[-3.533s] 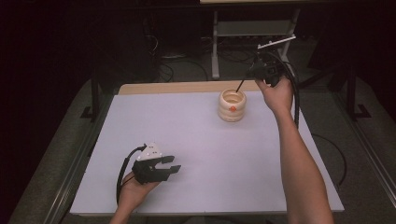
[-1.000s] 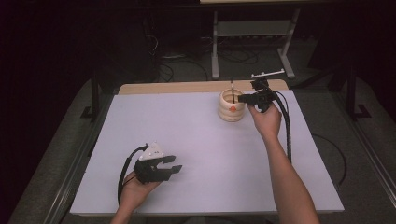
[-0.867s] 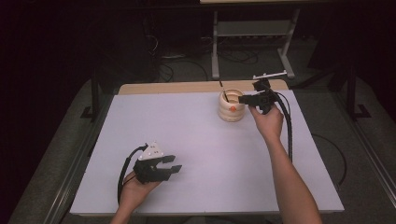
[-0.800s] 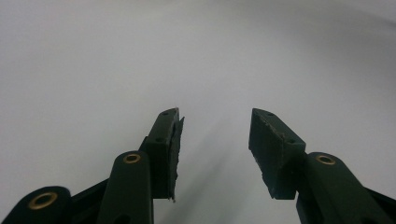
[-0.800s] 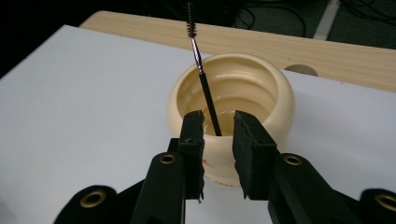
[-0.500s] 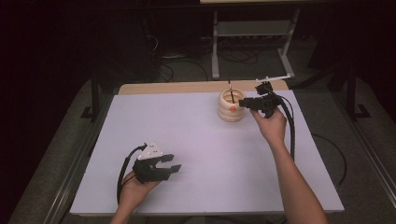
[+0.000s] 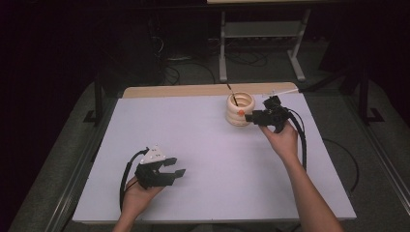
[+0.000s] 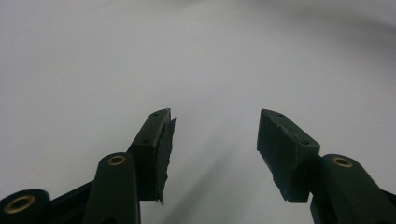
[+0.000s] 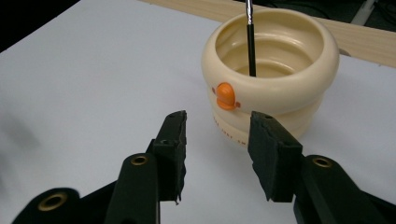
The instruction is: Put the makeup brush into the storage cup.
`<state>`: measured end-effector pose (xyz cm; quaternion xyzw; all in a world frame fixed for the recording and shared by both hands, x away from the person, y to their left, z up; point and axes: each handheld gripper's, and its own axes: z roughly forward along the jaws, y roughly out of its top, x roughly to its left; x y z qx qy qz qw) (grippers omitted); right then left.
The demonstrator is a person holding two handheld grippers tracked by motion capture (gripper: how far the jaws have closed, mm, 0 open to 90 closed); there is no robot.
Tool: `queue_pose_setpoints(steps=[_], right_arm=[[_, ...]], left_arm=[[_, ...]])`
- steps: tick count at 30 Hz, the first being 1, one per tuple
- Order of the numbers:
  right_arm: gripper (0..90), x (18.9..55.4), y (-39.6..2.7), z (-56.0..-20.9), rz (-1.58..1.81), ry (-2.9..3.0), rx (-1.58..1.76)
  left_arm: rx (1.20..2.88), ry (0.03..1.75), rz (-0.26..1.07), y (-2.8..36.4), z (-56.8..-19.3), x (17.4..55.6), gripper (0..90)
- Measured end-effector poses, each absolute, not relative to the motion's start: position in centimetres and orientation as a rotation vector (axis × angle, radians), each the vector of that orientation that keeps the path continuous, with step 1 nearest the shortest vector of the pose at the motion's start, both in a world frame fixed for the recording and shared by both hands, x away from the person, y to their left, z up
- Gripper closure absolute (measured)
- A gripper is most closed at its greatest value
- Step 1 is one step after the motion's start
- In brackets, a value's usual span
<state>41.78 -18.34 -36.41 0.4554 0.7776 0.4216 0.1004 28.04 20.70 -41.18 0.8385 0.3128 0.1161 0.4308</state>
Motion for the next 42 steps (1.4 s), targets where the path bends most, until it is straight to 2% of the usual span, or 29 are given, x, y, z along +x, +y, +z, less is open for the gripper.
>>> queue_pose_setpoints(steps=[21,42], right_arm=[[44.4,38.7,-20.4,-37.2,1.309,2.271,1.312],[38.4,36.4,-21.5,-37.9,1.335,2.278,1.279]], left_arm=[[2.057,0.85,0.319,21.7,-41.4,28.4,33.9],[2.042,0.874,0.35,22.4,-41.3,28.4,30.9]])
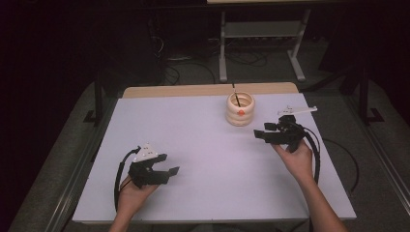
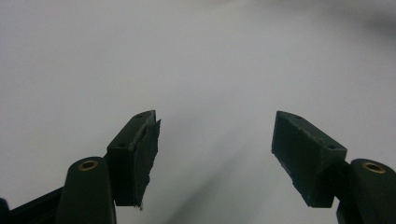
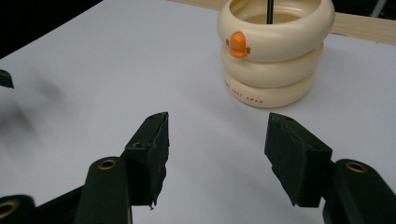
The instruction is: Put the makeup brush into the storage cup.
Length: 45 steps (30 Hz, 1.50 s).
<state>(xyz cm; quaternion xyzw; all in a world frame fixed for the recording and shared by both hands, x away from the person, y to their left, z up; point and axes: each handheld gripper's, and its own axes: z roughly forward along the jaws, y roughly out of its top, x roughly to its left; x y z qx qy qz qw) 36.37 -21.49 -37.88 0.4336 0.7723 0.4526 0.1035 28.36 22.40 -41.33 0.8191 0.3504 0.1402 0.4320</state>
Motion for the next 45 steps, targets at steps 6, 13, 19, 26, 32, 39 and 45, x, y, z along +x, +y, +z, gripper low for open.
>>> queue_pose_setpoints(steps=[6,13,19,26,32,39,45], right_arm=[[36.5,35.4,-21.9,-38.4,1.323,2.286,1.252],[35.0,34.0,-22.7,-39.2,1.331,2.274,1.264],[33.3,32.9,-23.3,-39.9,1.34,2.265,1.266],[32.1,31.7,-23.3,-40.6,1.354,2.27,1.261],[28.9,30.4,-23.1,-41.2,1.344,2.263,1.23],[26.1,29.1,-23.2,-41.2,1.352,2.242,1.226],[25.0,28.0,-23.2,-41.4,1.339,2.241,1.229]], left_arm=[[2.051,0.874,0.365,22.7,-41.3,28.4,30.0],[2.039,0.903,0.355,22.8,-41.5,28.1,29.2],[2.034,0.904,0.36,23.0,-41.5,27.9,28.4],[2.026,0.905,0.369,23.1,-41.5,27.5,26.4],[2.029,0.898,0.385,23.4,-41.5,27.1,25.9],[2.038,0.894,0.393,23.6,-41.4,26.8,24.3],[2.027,0.894,0.411,23.8,-41.1,26.4,22.0]])
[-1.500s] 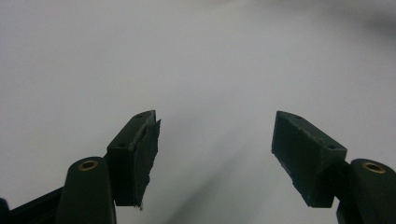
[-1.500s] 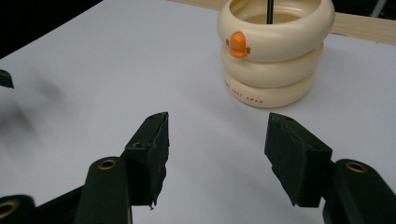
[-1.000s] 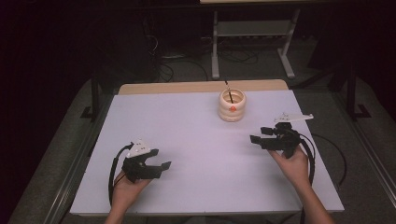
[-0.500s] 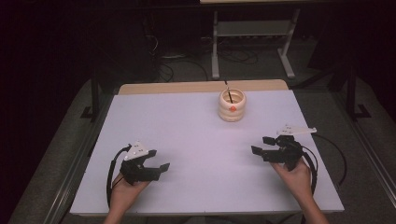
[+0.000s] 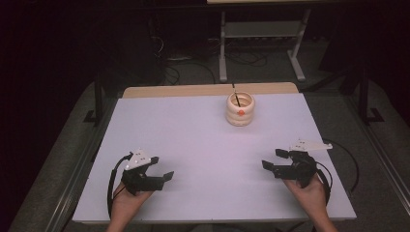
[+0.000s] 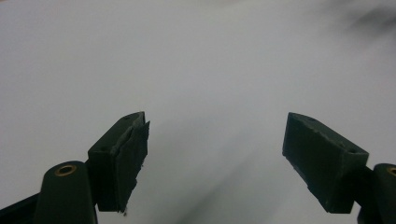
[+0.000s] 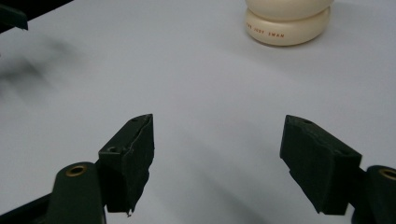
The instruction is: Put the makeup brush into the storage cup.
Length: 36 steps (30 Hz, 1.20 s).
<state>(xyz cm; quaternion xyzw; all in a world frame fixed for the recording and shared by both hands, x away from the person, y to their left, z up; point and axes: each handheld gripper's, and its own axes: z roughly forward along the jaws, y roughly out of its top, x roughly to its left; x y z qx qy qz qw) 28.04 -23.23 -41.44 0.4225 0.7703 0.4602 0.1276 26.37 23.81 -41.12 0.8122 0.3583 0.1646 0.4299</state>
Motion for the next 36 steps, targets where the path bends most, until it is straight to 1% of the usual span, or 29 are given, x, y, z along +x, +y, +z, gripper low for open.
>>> queue_pose_setpoints(steps=[2,10,12,17,29,36], right_arm=[[24.5,27.6,-23.3,-41.5,1.345,2.24,1.227],[21.7,26.3,-23.2,-41.4,1.343,2.227,1.218],[21.5,26.0,-23.1,-41.4,1.345,2.234,1.209],[21.0,25.5,-23.3,-41.5,1.333,2.234,1.206],[19.8,25.1,-23.8,-42.1,1.321,2.224,1.224],[19.7,24.9,-24.1,-42.7,1.322,2.217,1.246]], left_arm=[[2.006,0.918,0.398,23.8,-41.1,26.2,21.7],[2.037,0.896,0.418,24.2,-41.1,25.9,21.2],[2.015,0.917,0.402,24.0,-41.3,25.6,21.3],[2.025,0.902,0.407,24.2,-41.3,25.3,21.2],[2.0,0.915,0.398,24.5,-41.5,24.5,21.2],[1.992,0.902,0.414,24.9,-41.4,24.0,21.4]])
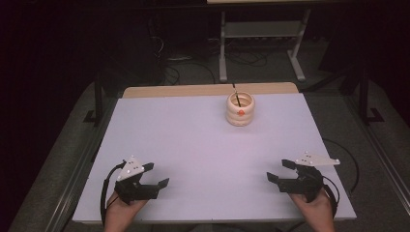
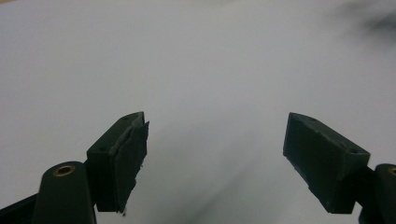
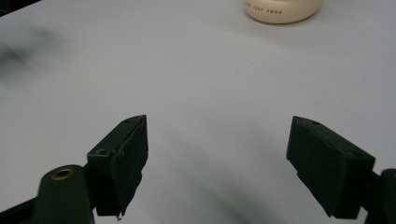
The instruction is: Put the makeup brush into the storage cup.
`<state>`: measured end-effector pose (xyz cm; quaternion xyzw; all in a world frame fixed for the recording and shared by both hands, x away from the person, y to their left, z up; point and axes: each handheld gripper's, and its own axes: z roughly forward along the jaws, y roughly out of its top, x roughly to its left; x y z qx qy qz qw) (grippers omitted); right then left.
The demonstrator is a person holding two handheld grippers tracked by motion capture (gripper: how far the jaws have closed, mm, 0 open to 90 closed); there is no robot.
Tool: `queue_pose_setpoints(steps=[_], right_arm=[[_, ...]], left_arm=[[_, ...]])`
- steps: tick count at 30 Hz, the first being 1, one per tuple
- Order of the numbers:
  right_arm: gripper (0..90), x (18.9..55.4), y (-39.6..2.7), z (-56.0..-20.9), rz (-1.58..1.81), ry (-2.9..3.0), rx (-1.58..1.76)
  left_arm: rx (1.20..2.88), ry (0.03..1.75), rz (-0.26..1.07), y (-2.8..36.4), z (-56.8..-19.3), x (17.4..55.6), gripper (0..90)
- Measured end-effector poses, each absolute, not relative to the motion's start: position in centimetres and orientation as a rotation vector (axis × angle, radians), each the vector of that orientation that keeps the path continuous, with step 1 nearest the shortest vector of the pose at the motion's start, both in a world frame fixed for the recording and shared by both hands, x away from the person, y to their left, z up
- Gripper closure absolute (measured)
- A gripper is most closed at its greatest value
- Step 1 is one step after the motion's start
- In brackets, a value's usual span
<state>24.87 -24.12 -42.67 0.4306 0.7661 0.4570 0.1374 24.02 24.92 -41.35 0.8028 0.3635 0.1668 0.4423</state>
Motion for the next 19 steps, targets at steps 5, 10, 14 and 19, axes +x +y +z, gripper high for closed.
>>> queue_pose_setpoints(steps=[5,10,14,19], right_arm=[[19.7,24.76,-24.0,-42.88,1.297,2.226,1.231],[19.7,24.81,-23.99,-42.9,1.284,2.23,1.215],[19.7,24.72,-24.13,-42.72,1.29,2.221,1.209],[19.7,24.64,-24.17,-42.59,1.29,2.216,1.202]], left_arm=[[2.014,0.905,0.411,24.7,-41.82,23.98,21.5],[2.032,0.902,0.399,24.38,-42.11,24.04,21.6],[2.037,0.898,0.396,24.33,-42.27,24.12,21.6],[2.032,0.887,0.403,24.49,-42.2,24.16,21.8]])
